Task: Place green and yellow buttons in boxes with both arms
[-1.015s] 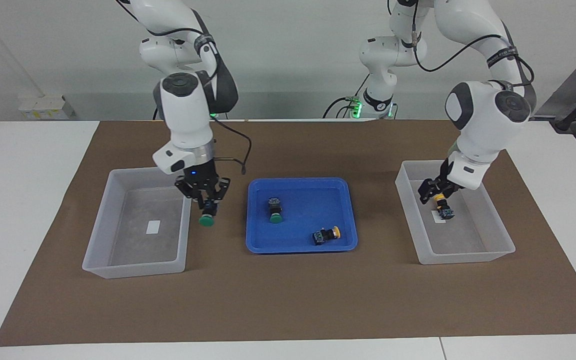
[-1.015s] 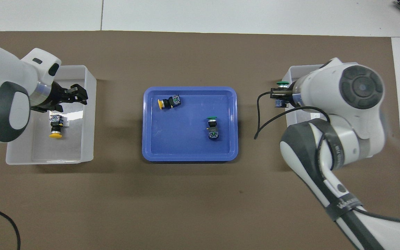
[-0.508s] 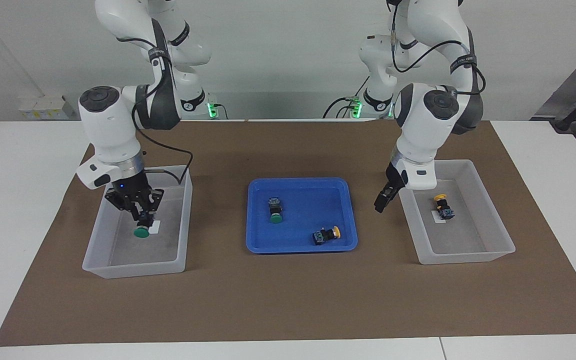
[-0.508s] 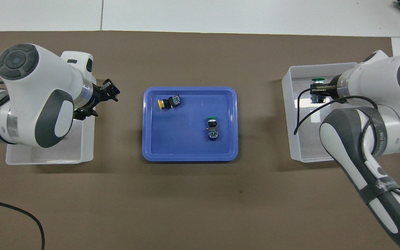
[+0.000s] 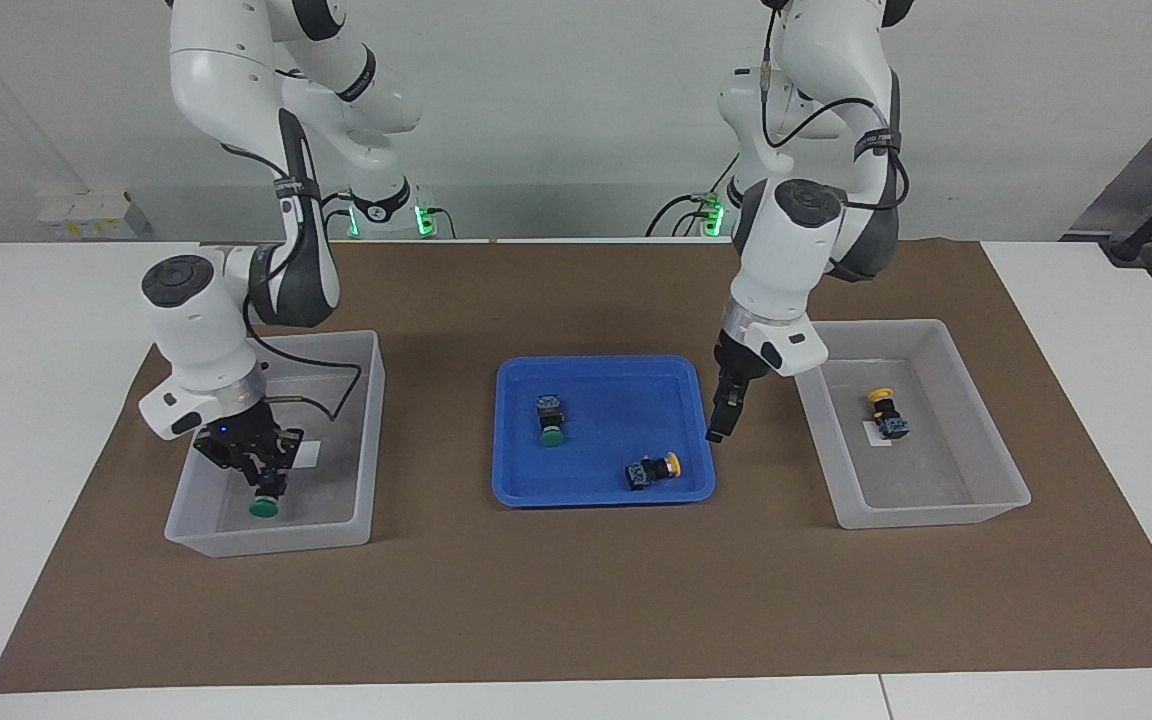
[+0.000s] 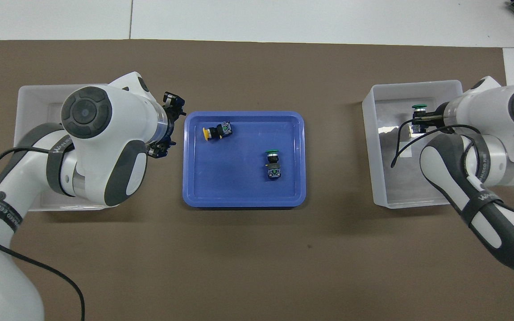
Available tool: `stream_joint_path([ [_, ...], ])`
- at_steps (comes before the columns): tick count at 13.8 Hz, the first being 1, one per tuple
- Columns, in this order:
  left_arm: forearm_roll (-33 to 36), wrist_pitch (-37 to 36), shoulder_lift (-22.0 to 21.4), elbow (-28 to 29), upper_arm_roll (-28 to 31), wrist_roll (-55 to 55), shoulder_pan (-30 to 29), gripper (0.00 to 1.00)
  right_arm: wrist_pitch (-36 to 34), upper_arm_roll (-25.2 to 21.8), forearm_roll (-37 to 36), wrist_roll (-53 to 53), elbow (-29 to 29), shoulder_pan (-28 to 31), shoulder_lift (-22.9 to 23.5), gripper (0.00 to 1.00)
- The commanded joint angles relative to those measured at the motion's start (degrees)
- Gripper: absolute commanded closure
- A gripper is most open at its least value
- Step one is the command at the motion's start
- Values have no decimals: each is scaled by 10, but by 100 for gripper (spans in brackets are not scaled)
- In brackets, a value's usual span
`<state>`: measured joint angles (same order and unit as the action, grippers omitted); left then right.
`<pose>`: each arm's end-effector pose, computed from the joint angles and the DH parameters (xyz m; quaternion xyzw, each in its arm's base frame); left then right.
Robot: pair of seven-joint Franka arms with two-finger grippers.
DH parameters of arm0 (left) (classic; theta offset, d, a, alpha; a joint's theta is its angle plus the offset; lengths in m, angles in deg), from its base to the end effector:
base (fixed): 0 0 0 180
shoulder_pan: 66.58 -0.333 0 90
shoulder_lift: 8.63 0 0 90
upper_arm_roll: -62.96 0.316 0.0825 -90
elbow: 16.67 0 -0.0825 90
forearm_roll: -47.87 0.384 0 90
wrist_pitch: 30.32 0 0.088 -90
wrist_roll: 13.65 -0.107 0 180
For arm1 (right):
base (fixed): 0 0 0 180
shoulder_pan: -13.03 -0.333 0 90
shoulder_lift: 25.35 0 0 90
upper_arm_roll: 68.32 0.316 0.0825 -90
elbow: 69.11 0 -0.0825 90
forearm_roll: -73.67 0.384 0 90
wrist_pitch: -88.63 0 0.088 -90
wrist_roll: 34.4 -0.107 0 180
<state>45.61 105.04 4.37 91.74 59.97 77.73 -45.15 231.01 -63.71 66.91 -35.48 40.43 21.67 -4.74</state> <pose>0.5772 -0.2607 0.4102 0.8201 0.5587 0.0466 0.1142 0.6420 -0.0479 0.3299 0.9938 -0.0058 0.1067 0.0298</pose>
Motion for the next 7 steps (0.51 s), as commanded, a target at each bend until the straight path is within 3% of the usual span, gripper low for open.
stream_joint_path([
  [1, -7, 32, 12, 25, 11, 66, 32, 21, 2, 7, -5, 0, -3, 11, 0, 0],
  [4, 5, 54, 46, 22, 12, 146, 53, 21, -22, 8, -4, -14, -4, 4, -33, 0],
  [7, 8, 78, 54, 20, 12, 186, 54, 21, -104, 12, 3, -58, -11, -34, -95, 0],
])
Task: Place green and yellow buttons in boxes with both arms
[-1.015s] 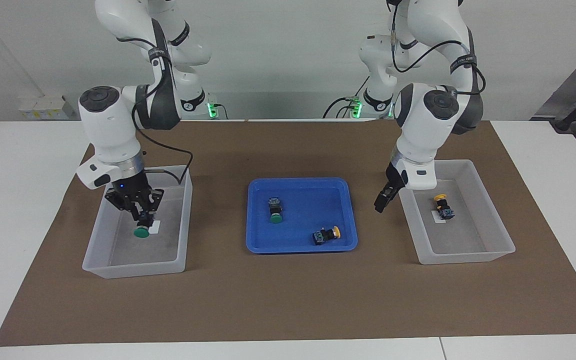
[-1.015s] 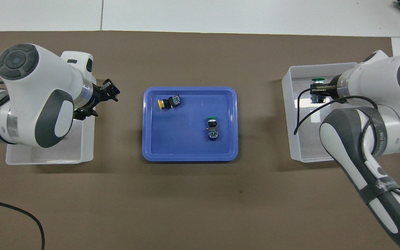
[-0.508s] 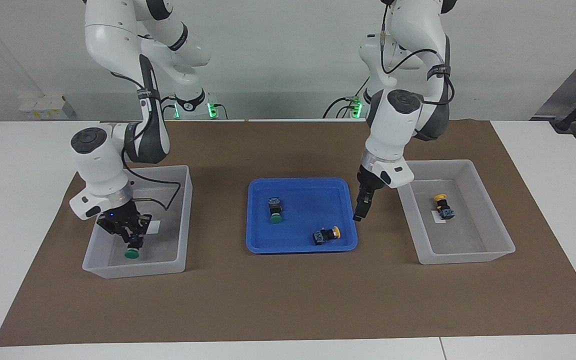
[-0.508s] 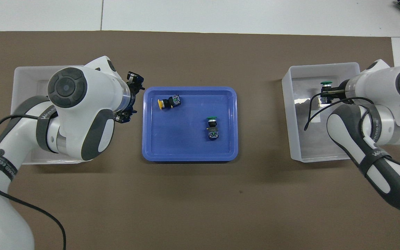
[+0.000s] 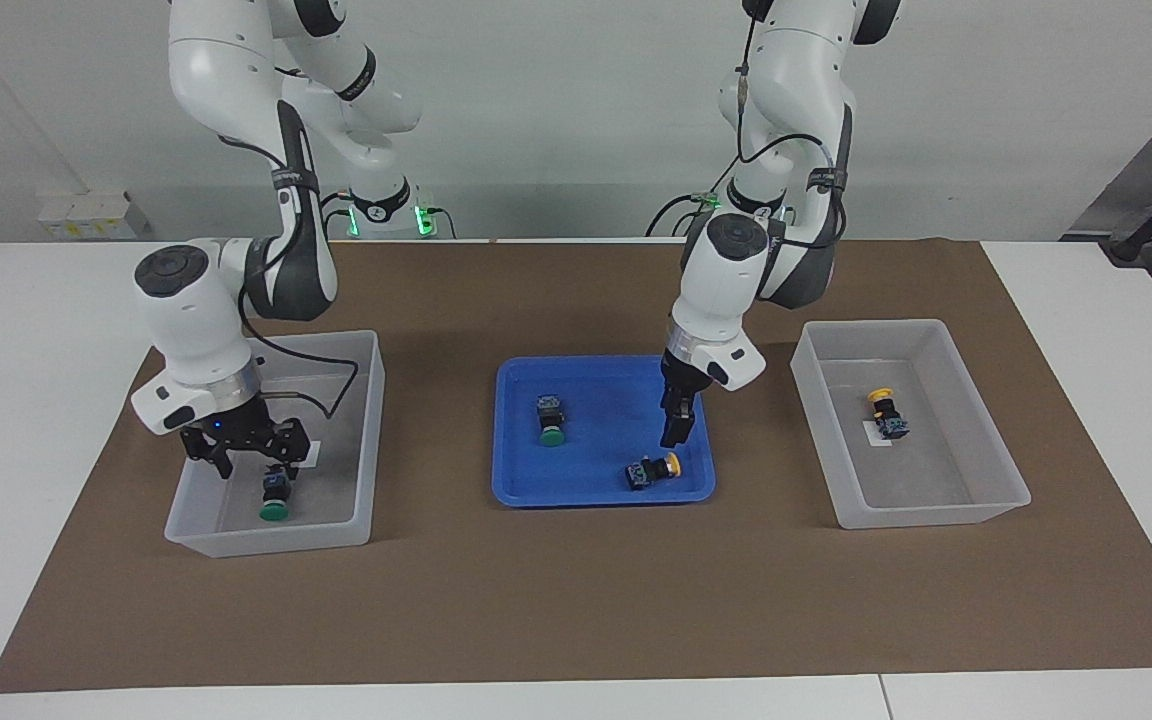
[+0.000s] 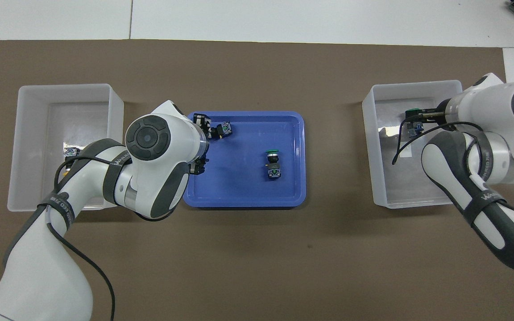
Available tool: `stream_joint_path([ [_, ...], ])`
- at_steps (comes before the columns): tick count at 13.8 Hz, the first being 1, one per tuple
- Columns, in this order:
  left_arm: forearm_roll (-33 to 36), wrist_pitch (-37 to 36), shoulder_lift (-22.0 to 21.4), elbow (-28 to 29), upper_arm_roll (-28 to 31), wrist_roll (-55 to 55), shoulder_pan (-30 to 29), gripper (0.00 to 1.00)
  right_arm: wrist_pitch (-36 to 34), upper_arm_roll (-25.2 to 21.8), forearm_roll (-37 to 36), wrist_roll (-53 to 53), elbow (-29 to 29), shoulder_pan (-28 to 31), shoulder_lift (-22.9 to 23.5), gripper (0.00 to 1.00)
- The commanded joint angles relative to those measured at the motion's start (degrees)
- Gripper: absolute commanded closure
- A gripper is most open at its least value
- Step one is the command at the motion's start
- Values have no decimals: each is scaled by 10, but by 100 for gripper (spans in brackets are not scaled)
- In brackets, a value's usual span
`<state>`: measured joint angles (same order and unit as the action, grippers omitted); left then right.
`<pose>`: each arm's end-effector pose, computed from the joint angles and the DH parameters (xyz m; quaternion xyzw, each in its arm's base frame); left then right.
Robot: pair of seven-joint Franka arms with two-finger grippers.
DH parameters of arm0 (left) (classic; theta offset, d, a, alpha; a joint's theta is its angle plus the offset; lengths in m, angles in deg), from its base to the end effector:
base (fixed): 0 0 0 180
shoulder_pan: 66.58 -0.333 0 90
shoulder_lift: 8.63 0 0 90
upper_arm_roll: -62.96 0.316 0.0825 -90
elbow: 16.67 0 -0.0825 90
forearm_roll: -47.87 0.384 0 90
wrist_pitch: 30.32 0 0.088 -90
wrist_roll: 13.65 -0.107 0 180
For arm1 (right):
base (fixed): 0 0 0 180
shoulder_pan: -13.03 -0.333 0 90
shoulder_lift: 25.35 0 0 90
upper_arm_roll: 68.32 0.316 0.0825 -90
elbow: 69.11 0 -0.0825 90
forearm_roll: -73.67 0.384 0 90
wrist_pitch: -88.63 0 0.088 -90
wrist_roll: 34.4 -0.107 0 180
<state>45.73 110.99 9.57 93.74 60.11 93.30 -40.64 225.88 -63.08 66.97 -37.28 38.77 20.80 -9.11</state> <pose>0.5600 -0.3056 0.3475 0.7616 0.6382 0.0224 0.1104 0.6409 -0.0329 0.3827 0.9928 -0.0121 0.1152 0.0315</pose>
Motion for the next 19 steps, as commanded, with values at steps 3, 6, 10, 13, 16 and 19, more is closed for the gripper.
stream_joint_path([
  [3, 6, 50, 16, 0, 11, 56, 9, 21, -95, 6, 2, -119, 2, -75, -74, 0],
  [6, 6, 81, 29, 0, 11, 72, 10, 21, -87, 7, 2, -185, -1, -113, -68, 0],
  [10, 6, 118, 49, 1, 11, 88, 10, 22, -83, 8, 2, -208, -6, -123, -60, 0],
  [13, 6, 141, 61, 3, 11, 92, 13, 22, -81, 8, 3, -208, -7, -123, -58, 0],
  [16, 6, 158, 68, 7, 11, 92, 17, 22, -92, 9, 5, -223, -23, -144, -56, 0],
  [19, 6, 194, 68, 30, 12, 92, 20, 22, -95, 14, 5, -232, -51, -152, -47, 0],
])
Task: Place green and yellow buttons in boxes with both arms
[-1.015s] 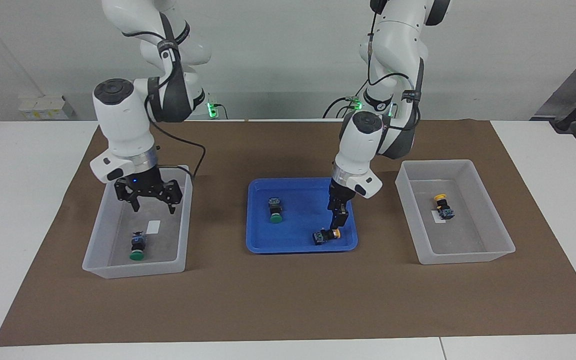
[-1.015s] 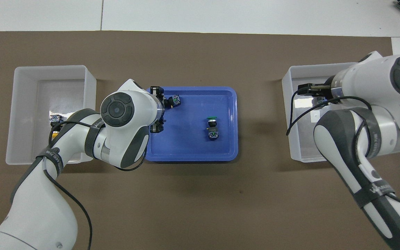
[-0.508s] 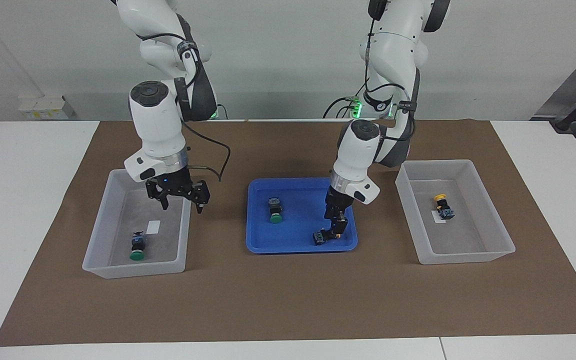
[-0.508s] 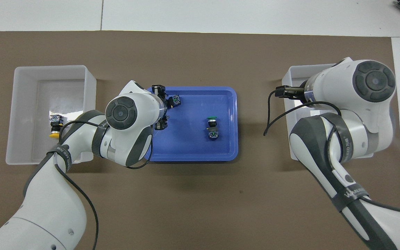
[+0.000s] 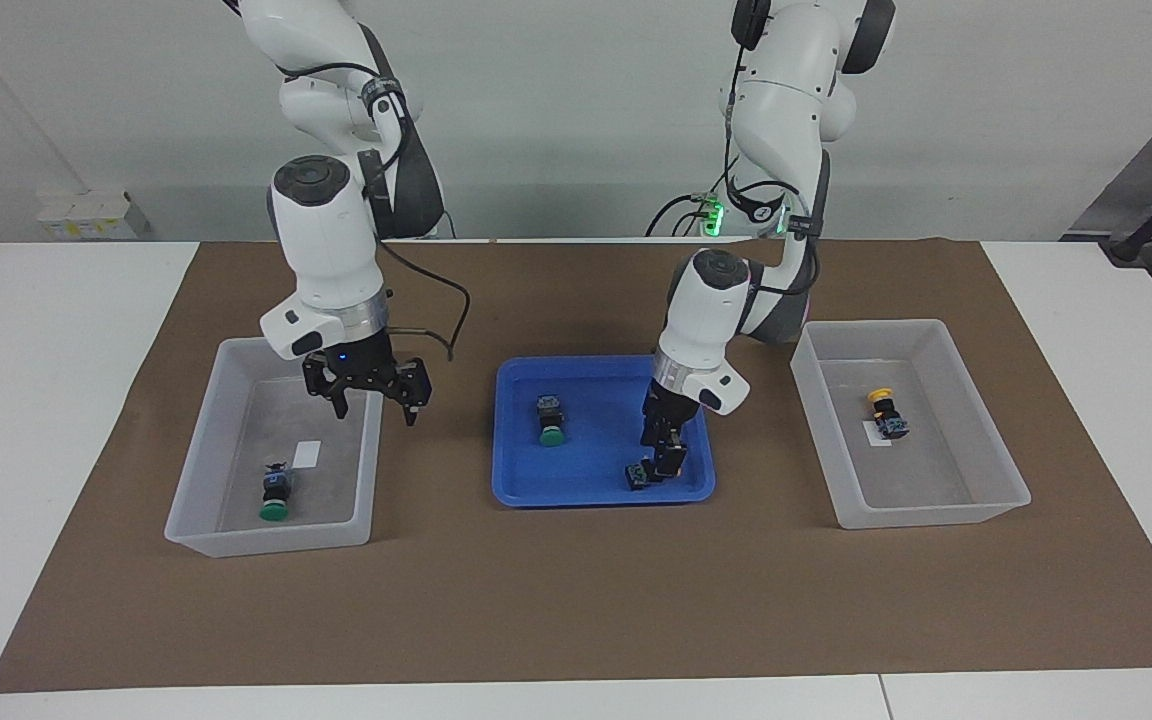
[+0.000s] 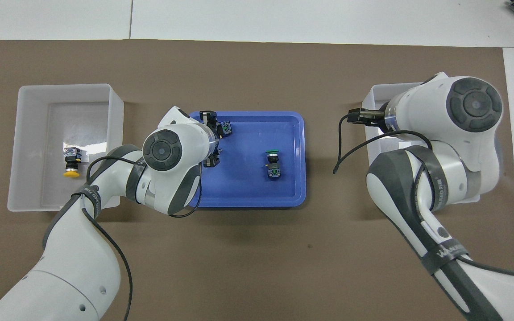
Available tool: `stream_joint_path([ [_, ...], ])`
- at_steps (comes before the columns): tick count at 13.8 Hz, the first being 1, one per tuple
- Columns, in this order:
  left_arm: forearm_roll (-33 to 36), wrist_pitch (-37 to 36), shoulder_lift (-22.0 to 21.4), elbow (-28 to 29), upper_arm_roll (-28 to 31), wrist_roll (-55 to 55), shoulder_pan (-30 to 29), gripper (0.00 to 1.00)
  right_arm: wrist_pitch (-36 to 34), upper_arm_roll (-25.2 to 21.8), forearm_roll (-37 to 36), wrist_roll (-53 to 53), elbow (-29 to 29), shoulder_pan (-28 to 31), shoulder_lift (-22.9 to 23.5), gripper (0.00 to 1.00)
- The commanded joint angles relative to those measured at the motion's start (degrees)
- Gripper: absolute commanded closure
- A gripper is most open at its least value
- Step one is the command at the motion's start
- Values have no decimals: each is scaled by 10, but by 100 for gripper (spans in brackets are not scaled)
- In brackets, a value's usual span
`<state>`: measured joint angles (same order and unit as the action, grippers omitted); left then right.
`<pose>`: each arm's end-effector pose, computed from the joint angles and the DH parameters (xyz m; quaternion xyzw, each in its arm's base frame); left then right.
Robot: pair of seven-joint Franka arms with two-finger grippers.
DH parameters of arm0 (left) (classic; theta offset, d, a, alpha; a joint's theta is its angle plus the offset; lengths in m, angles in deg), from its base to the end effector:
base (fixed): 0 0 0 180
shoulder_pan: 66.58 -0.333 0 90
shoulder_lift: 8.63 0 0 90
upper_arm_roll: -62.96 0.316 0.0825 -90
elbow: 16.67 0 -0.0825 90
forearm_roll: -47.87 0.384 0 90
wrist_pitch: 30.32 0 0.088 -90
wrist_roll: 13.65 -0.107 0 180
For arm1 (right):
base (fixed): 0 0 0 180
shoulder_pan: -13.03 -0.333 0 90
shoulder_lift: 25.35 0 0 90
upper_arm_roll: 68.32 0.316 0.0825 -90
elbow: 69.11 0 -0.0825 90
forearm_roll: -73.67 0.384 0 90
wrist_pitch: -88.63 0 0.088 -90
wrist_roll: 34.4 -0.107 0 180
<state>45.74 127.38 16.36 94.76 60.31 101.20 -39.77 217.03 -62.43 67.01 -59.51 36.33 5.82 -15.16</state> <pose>0.5708 -0.3183 0.2957 0.7088 0.6805 0.0382 0.1817 0.6136 0.1360 0.4535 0.9901 -0.0750 0.1188 0.0016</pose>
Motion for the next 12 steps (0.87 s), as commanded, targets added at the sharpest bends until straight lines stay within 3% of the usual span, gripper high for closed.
stream_joint_path([
  [1, 6, 32, 0, 22, 10, 13, 11, 23, -7, 11, 9, -12, -40, -17, 23, 0],
  [5, 6, 31, 0, 23, 10, 12, 11, 35, 5, 11, 8, -69, -65, -68, 67, 0],
  [12, 15, 23, 0, 17, 10, 5, 11, 83, 48, 11, 9, -100, -64, -147, 124, 0],
])
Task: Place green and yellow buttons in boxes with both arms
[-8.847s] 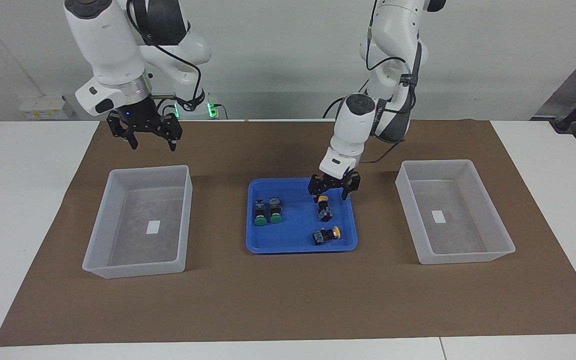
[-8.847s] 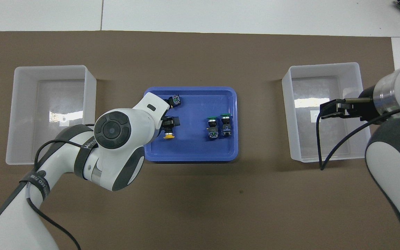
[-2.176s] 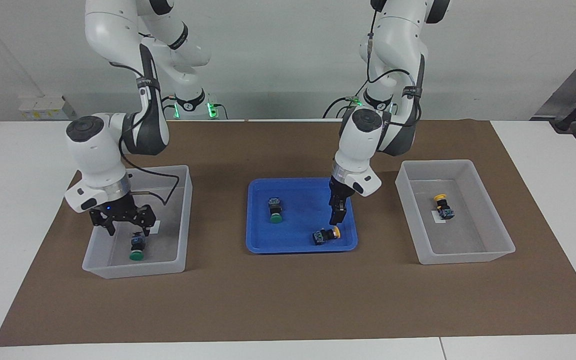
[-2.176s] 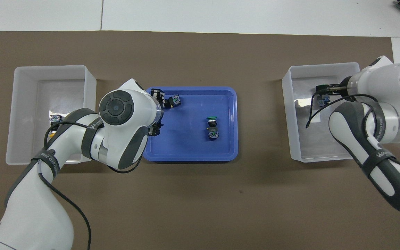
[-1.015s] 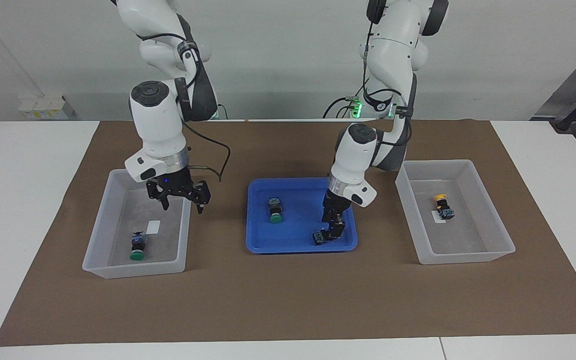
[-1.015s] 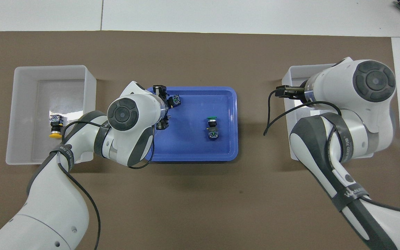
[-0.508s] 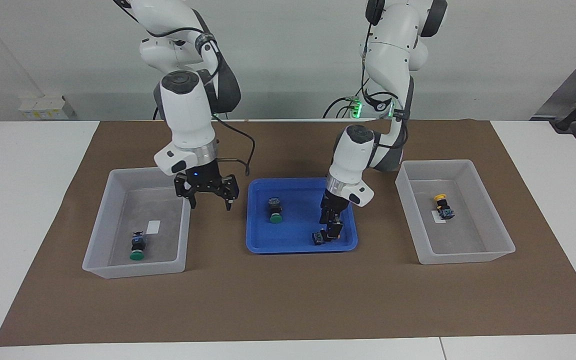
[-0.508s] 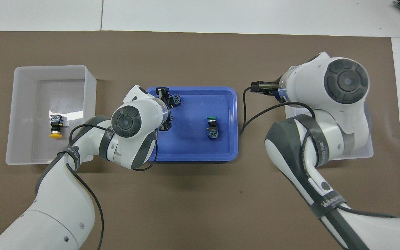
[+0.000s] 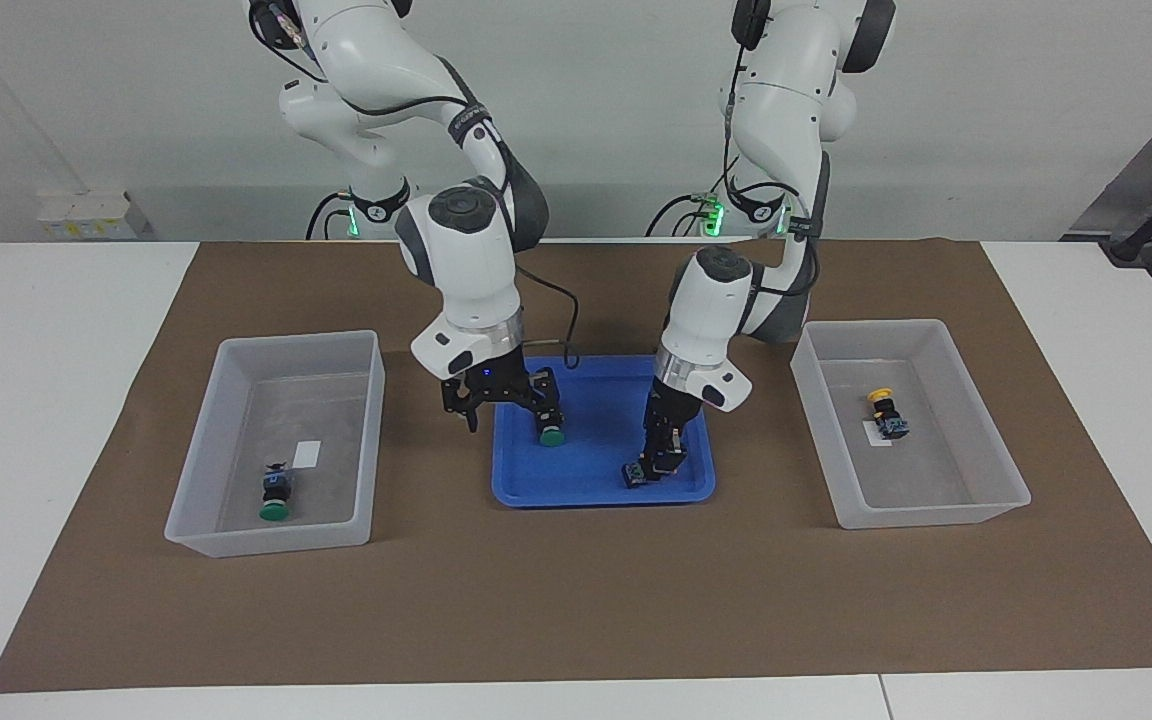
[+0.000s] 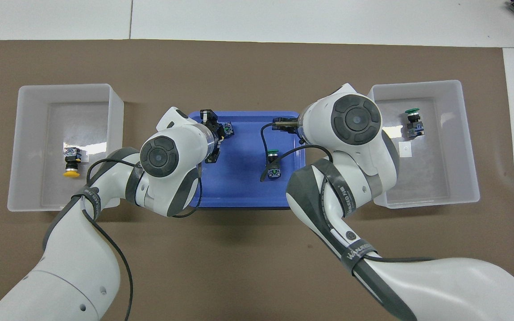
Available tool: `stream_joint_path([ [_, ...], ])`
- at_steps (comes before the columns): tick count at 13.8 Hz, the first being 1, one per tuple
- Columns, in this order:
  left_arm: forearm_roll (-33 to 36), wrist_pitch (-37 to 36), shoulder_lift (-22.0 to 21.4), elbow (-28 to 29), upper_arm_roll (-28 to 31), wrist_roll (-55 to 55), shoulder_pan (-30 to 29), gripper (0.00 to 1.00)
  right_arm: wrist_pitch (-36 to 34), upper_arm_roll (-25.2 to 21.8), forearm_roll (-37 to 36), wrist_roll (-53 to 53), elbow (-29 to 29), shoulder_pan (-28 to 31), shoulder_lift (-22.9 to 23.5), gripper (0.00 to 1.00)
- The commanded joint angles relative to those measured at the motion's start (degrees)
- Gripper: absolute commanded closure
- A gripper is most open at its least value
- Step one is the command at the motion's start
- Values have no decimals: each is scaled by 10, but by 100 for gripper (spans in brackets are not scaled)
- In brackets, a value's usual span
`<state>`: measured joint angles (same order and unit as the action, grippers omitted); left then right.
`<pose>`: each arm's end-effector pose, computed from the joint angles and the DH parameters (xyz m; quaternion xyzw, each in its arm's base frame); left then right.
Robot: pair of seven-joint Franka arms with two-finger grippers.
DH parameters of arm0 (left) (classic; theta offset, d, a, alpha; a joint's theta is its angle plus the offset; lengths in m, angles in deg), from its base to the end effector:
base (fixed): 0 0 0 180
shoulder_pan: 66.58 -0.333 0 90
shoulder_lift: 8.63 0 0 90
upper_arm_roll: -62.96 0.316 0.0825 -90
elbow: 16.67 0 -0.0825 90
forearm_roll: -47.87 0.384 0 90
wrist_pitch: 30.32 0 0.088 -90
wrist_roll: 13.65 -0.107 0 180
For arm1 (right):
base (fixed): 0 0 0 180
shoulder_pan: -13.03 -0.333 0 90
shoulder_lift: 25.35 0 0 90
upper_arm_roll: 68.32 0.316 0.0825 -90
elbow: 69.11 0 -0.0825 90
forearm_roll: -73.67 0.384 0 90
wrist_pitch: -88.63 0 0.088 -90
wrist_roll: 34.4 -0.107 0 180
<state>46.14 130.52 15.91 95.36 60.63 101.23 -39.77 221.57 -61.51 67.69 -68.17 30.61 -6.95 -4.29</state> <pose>0.5732 -0.3157 0.3028 0.7051 0.6770 0.0500 0.2048 0.6034 0.2940 0.3881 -0.9933 0.0355 -0.1034 0.0361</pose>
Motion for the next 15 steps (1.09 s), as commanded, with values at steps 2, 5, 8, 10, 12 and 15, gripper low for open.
stream_joint_path([
  [2, 27, -32, 3, 4, 7, 3, 11, 91, 8, 2, -6, -16, -7, -23, 28, 0],
  [5, 44, -94, 3, -24, 7, 0, 9, 94, 21, 0, -32, -30, 13, -64, 51, 0],
  [8, 60, -163, 2, -59, 6, -12, 5, 97, 21, 1, -61, -32, 40, -70, 48, 5],
  [10, 61, -205, -4, -77, 6, -40, 3, 99, 21, 1, -92, -33, 62, -74, 43, 9],
  [12, 60, -238, -29, -81, 6, -82, -17, 100, 21, 1, -94, -32, 62, -70, 42, 36],
  [15, 53, -306, -68, -90, -1, -166, -68, 100, 11, 1, -90, -60, 58, -65, 39, 100],
])
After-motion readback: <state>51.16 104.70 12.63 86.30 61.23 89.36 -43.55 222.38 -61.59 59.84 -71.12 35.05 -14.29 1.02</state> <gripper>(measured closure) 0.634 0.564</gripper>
